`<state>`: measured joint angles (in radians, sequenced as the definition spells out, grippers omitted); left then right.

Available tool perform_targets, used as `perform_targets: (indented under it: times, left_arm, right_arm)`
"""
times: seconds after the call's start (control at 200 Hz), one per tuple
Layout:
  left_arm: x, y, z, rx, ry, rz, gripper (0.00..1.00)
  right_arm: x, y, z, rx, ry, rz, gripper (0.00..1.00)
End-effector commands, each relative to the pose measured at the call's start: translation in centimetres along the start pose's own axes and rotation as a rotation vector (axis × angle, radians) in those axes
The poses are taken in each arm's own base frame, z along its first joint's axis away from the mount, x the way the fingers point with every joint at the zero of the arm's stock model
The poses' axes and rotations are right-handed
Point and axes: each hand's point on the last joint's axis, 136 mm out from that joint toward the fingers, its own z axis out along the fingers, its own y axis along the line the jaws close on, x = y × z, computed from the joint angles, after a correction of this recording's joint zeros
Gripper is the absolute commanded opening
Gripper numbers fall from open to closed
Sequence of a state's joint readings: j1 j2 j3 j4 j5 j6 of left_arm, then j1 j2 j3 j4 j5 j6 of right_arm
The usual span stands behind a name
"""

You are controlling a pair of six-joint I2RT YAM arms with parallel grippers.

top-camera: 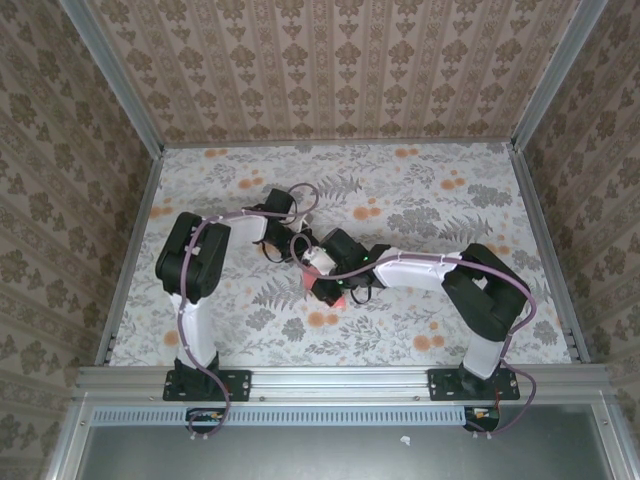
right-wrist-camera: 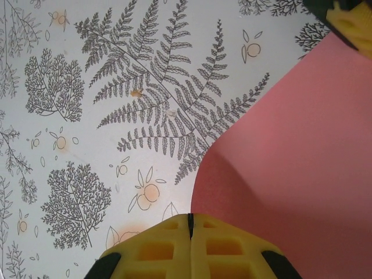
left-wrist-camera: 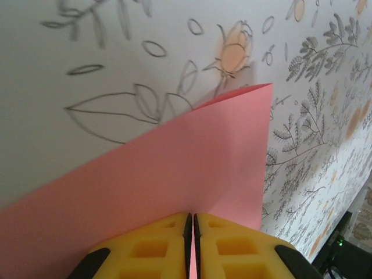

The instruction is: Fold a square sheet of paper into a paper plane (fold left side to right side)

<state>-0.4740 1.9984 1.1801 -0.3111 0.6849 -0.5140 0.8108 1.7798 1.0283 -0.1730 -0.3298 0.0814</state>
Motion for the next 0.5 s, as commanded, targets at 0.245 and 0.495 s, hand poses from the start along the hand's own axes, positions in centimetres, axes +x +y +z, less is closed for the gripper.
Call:
perform_targets:
  times: [0.245,0.495]
  left_arm:
    - [1.1,0.8,1.5,-0.047,0.064,0.046,0.11]
    - [1.2,0.7,1.6,-0.051,0.067,0.051,0.10]
  right_arm:
    - [0.6,-3.0,-0.2,0.020,0.064,0.146,0.00]
    - [0.8,-5.4,-0.4,0.086,0.064,0.219,0.00]
